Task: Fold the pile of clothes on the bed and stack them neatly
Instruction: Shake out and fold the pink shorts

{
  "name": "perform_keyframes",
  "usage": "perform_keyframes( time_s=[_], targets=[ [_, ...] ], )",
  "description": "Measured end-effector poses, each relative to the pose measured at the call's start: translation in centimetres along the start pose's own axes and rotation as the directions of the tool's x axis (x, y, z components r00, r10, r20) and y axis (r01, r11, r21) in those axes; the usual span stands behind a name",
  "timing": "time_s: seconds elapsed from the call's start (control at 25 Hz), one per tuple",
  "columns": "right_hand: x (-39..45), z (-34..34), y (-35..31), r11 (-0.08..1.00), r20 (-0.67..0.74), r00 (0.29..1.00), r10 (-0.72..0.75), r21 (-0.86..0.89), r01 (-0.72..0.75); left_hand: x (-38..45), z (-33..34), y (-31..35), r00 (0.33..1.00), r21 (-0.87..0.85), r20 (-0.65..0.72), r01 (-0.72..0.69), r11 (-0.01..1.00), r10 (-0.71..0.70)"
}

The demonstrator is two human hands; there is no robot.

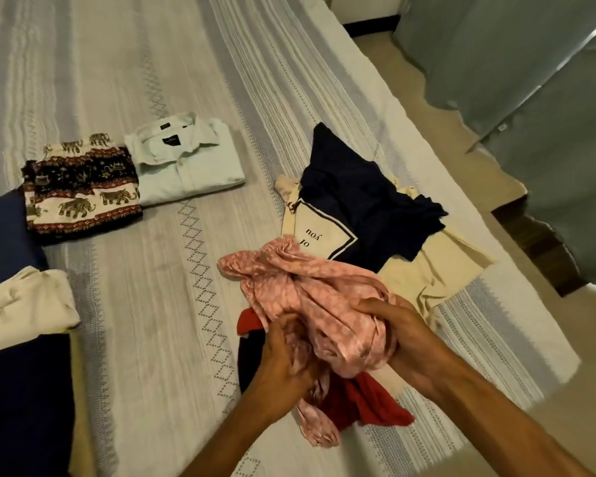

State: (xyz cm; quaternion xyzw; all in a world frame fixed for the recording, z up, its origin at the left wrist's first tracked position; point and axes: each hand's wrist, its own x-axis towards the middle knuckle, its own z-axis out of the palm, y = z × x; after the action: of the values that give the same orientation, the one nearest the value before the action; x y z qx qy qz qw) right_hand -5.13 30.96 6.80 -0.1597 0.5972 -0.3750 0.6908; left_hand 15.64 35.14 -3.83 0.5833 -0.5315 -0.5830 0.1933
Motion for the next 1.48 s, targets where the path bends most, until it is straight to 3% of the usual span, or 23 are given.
perform_keyframes(
  time_s=[0.08,0.2,0.36,0.48,0.64,0.72,0.8,0.88,0.92,1.0,1.04,1.12,1.16,1.24,1.32,1.4,1.48],
  targets=[
    [-3.5,2.0,-2.8,0.998,0.076,0.996,-0.035,-0.057,0.04,-3.0,-0.5,4.5,0.991,-0.15,0.09,-0.081,0.985,0.096],
    [-9.2,5.4,-6.7,0.982,0.083,0.985,-0.152,-0.098,0.159,-8.1,-1.9,11.4,0.974,-0.277,0.126,-0.146,0.95,0.187],
    [-19.5,9.7,-12.0,0.942,0.11,0.96,-0.257,-0.194,0.274,-15.8,-7.3,19.6,0.928,-0.128,-0.035,-0.372,0.919,0.371],
    [-27.8,12.4,-15.3,0.871,0.086,0.937,-0.337,-0.35,0.346,-22.7,-13.2,25.6,0.835,0.078,-0.121,-0.531,0.844,0.537],
    [-37.6,15.4,-17.9,0.853,-0.146,0.858,-0.492,-0.28,0.441,-30.6,-18.9,32.9,0.732,0.252,-0.115,-0.632,0.733,0.671],
    [-42.3,16.4,-18.0,0.828,-0.152,0.826,-0.542,-0.265,0.494,-34.9,-20.8,36.5,0.723,0.233,-0.061,-0.66,0.714,0.689],
    [-46.3,17.4,-17.9,0.805,-0.079,0.817,-0.571,-0.247,0.539,-38.9,-21.0,39.3,0.757,0.165,0.118,-0.653,0.739,0.643],
    [-49.5,18.5,-17.5,0.807,0.081,0.823,-0.562,-0.164,0.567,-41.3,-19.5,40.2,0.783,0.232,0.257,-0.62,0.75,0.567],
    [-50.8,18.9,-17.5,0.793,0.17,0.812,-0.559,-0.179,0.583,-41.9,-18.3,40.0,0.771,0.314,0.247,-0.636,0.705,0.587],
    [-52.8,19.0,-18.0,0.646,0.263,0.772,-0.579,-0.43,0.631,-42.5,-16.5,39.3,0.71,0.387,0.13,-0.679,0.624,0.692],
    [-53.7,18.8,-18.4,0.51,0.299,0.748,-0.593,-0.58,0.636,-42.7,-15.9,39.2,0.712,0.338,0.075,-0.677,0.654,0.698],
    [-54.7,17.8,-19.0,0.229,0.356,0.681,-0.641,-0.757,0.612,-42.9,-15.3,39.4,0.789,0.175,0.009,-0.606,0.776,0.614],
    [-54.8,16.8,-19.2,0.15,0.355,0.647,-0.674,-0.793,0.591,-42.8,-15.1,39.7,0.8,0.171,0.005,-0.592,0.787,0.6],
    [-54.4,15.0,-19.4,0.07,0.293,0.587,-0.754,-0.854,0.516,-42.1,-14.9,40.3,0.749,0.322,0.006,-0.629,0.708,0.662],
    [-53.4,12.3,-19.9,-0.05,0.25,0.521,-0.816,-0.929,0.367,-41.4,-14.9,41.9,0.722,0.351,0.009,-0.65,0.674,0.692],
    [-52.5,8.9,-20.2,-0.173,0.261,0.529,-0.807,-0.962,0.211,-40.6,-15.0,44.5,0.717,0.412,0.033,-0.645,0.644,0.697],
    [-51.5,5.4,-20.3,-0.268,0.267,0.58,-0.77,-0.96,0.085,-39.9,-15.0,47.6,0.665,0.625,0.13,-0.631,0.46,0.735]
  ],
)
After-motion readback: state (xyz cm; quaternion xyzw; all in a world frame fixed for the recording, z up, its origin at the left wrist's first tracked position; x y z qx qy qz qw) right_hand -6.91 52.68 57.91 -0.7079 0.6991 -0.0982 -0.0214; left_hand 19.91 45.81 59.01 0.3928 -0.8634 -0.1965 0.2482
